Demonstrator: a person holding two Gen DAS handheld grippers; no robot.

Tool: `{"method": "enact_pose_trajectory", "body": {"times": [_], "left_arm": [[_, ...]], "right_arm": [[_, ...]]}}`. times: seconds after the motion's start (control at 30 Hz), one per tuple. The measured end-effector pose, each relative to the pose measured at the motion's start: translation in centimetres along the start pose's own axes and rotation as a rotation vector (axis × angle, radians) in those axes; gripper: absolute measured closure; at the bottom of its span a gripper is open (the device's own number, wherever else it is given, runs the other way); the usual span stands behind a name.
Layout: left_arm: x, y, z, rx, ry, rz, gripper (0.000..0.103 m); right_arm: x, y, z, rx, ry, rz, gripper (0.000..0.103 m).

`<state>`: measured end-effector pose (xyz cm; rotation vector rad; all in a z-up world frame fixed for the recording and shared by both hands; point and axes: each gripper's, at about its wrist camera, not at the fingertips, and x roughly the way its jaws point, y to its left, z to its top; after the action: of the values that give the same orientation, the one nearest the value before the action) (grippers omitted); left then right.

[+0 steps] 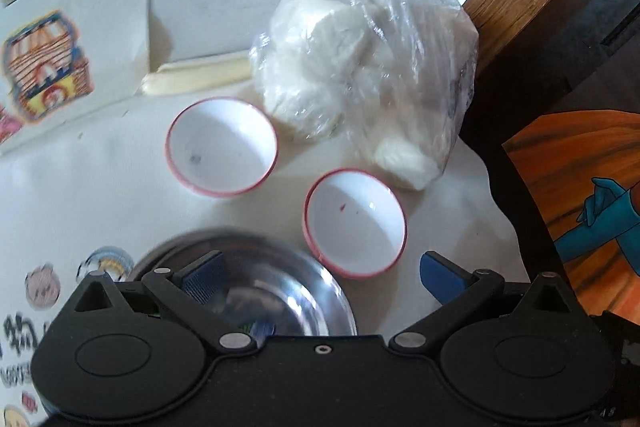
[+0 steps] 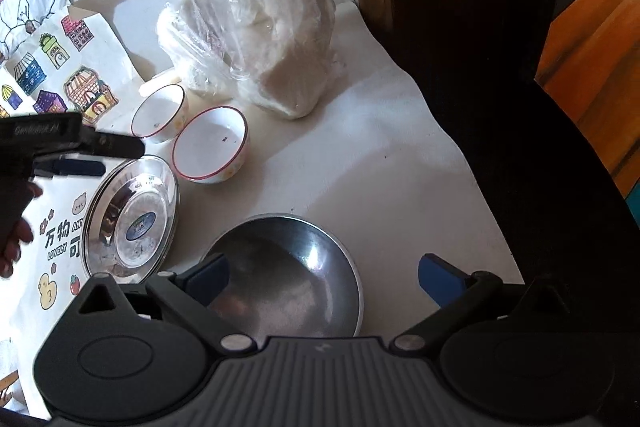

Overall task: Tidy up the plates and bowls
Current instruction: 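Lower the small steel bowl onto the table and open both tools, then move both tools to the rim of a red-rimmed white bowl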

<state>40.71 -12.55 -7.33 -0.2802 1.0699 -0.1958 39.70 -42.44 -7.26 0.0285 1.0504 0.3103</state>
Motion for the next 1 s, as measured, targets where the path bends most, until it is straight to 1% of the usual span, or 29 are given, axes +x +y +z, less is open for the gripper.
{"method": "enact_pose_trajectory", "body": {"times": [0.13, 0.37, 0.53, 0.7, 0.83, 0.93, 0.97, 1.0], "left_arm": [[1.9, 0.0, 1.1, 0.007, 0.025, 0.017, 0.001], [3.7, 0.0, 2.5, -0.050, 0.075, 0.027, 0.001], [4.6, -0.1, 3.3, -0.094, 0.082, 0.046, 0.001], [5.4, -0.3, 3.8, -0.098, 0.092, 0.058, 0.001], [5.7, -0.1, 4.0, -0.108, 0.100, 0.063, 0.010], [5.9, 0.1, 4.1, -0.110, 0.105, 0.053, 0.017], [5.9, 0.2, 4.1, -0.114, 0.106, 0.041, 0.019], [6.0, 0.3, 4.2, -0.122, 0.105, 0.024, 0.023]], "right_arm": [[1.0, -0.1, 0.9, -0.019, 0.019, 0.021, 0.000], [3.6, 0.7, 4.4, -0.060, 0.008, 0.070, 0.000], [5.8, 1.0, 7.1, -0.074, 0.018, 0.112, 0.001], [7.4, 1.6, 8.5, -0.092, 0.048, 0.141, 0.002], [8.5, 2.0, 9.0, -0.112, 0.072, 0.155, 0.007], [9.0, 2.2, 9.3, -0.115, 0.088, 0.167, 0.016], [9.2, 2.3, 9.4, -0.113, 0.095, 0.175, 0.019], [9.4, 2.3, 9.5, -0.108, 0.101, 0.181, 0.022]]}}
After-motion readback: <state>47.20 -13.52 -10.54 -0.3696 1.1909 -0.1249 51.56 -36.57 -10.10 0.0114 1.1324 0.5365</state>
